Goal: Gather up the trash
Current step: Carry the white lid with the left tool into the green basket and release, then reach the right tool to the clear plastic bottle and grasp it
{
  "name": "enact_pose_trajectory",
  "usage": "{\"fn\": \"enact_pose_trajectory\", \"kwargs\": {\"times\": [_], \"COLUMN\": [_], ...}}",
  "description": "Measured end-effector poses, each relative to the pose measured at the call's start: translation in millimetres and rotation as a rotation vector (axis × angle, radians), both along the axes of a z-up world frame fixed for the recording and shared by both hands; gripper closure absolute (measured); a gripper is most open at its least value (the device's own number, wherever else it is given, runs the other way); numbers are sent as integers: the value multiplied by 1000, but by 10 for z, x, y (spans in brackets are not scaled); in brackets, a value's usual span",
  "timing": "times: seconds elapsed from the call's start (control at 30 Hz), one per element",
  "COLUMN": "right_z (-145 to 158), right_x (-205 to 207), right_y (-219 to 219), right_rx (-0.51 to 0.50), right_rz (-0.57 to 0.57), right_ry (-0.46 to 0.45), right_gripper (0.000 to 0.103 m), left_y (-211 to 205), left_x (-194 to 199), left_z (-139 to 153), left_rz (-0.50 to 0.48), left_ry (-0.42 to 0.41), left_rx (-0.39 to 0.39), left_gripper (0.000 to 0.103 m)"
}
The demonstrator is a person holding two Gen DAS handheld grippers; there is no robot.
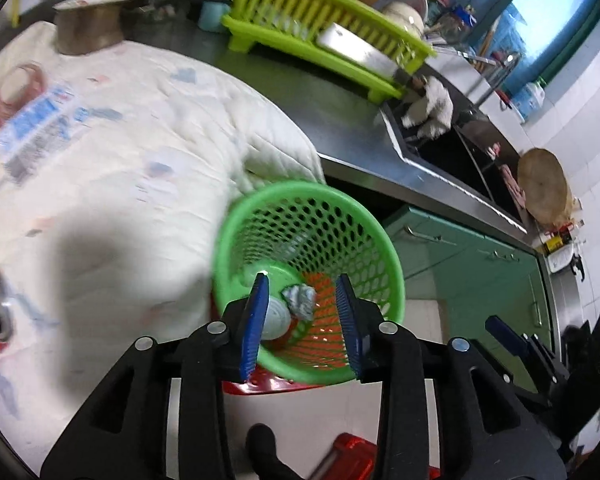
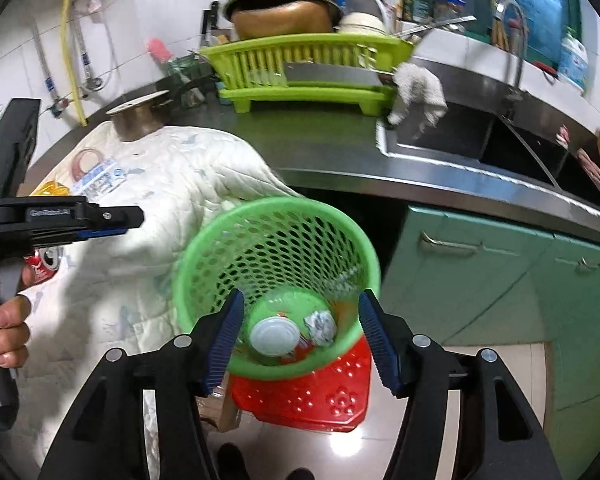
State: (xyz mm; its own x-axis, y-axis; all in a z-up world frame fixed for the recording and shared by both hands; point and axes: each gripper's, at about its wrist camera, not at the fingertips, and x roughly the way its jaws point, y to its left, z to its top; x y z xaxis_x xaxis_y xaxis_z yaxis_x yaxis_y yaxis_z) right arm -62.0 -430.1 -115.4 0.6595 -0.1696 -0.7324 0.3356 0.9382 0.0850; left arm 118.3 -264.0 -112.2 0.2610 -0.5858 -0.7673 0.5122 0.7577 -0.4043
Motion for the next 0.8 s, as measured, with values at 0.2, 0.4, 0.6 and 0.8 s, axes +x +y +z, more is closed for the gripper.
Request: {"fn": "enact_pose_trajectory", "kwargs": {"times": [0.2,0.4,0.6,0.8], "right_z": [106,277,476,662], "right_x": [235,568,995,1518], "right_y": [266,693,1203,1748], "right_rx": [0,16,74,180], "right_rz": [93,243,415,574], "right_ry": [-22,-55,-77,-49], "right_gripper": [42,37,37,37], "left_y": [587,1423,2161,2838], "left_x": [10,9,-92,-223], "left_z": [218,348,417,456], "left_rz": [96,247,384,530], "left_ry": [-45,-76,-101,-112], "left_rx": [11,14,14,-22], "left_gripper": [61,58,53,47]}}
